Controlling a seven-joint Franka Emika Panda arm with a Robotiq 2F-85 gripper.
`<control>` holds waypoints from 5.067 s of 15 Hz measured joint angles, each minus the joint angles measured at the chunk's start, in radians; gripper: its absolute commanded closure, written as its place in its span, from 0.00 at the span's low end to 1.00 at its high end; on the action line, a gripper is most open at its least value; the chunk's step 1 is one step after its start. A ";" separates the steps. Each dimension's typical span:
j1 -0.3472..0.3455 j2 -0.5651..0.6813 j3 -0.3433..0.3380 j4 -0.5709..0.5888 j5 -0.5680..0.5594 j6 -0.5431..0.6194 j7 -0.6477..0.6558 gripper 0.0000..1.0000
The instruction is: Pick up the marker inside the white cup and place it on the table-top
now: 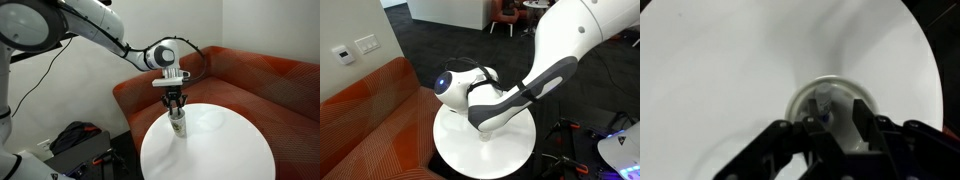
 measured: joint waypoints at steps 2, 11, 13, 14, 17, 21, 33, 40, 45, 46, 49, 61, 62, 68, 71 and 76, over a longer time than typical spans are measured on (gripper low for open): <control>-0.001 0.005 0.000 0.000 0.000 0.000 0.000 0.58; -0.009 0.010 0.000 0.000 0.000 0.000 0.000 0.59; -0.014 0.010 0.000 0.000 0.000 0.000 0.000 0.59; -0.016 0.011 0.000 0.000 0.000 0.000 0.000 0.60; -0.021 0.012 -0.001 0.000 0.000 -0.001 0.000 0.62; -0.024 0.015 -0.001 0.000 0.000 -0.001 0.000 0.64; -0.023 0.021 -0.001 -0.001 0.000 -0.003 0.000 0.95; -0.011 0.010 0.000 0.016 0.000 -0.063 0.002 0.95; -0.003 -0.043 0.000 0.028 0.005 -0.158 0.004 0.95; -0.002 -0.059 0.001 0.028 0.012 -0.177 0.004 0.95; -0.001 -0.111 0.006 0.026 0.030 -0.222 0.004 0.95; -0.007 -0.373 0.000 -0.095 0.038 -0.282 0.125 0.95; -0.011 -0.387 -0.004 -0.108 0.038 -0.282 0.153 0.95; -0.047 -0.408 -0.049 -0.173 0.043 -0.240 0.266 0.95; -0.072 -0.396 -0.063 -0.202 0.054 -0.152 0.275 0.95; -0.090 -0.347 -0.095 -0.210 0.054 -0.048 0.357 0.95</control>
